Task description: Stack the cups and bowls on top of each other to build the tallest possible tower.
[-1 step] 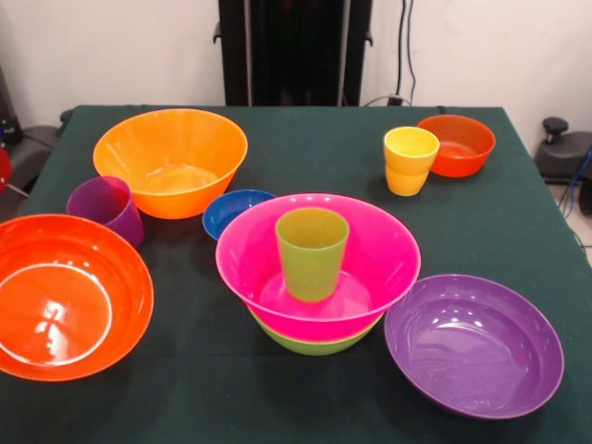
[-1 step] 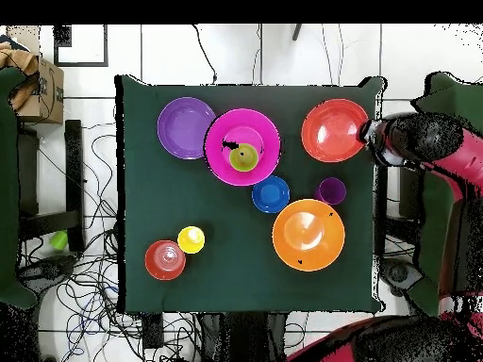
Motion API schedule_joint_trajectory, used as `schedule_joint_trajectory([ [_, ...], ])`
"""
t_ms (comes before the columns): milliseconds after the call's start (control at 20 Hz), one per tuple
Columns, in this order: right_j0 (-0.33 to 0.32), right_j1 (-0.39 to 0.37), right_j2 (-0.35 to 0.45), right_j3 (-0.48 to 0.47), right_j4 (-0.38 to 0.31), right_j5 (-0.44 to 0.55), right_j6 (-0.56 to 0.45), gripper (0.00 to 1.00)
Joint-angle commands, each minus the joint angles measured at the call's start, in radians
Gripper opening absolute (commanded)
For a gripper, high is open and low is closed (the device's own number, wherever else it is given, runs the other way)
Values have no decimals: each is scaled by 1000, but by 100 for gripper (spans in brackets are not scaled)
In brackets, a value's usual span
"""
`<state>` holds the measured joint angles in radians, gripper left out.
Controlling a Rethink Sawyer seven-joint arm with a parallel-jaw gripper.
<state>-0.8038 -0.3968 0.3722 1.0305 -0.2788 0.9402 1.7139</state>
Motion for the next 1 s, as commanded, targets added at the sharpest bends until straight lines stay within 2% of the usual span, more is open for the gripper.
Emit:
schedule_joint_trajectory([
  [50, 42, -115, 9, 111, 83, 146, 52, 0],
  [500, 53, -237, -4, 222, 193, 209, 113, 0],
  [1000, 92, -361, -38, 414, 318, 147, 213, 0],
])
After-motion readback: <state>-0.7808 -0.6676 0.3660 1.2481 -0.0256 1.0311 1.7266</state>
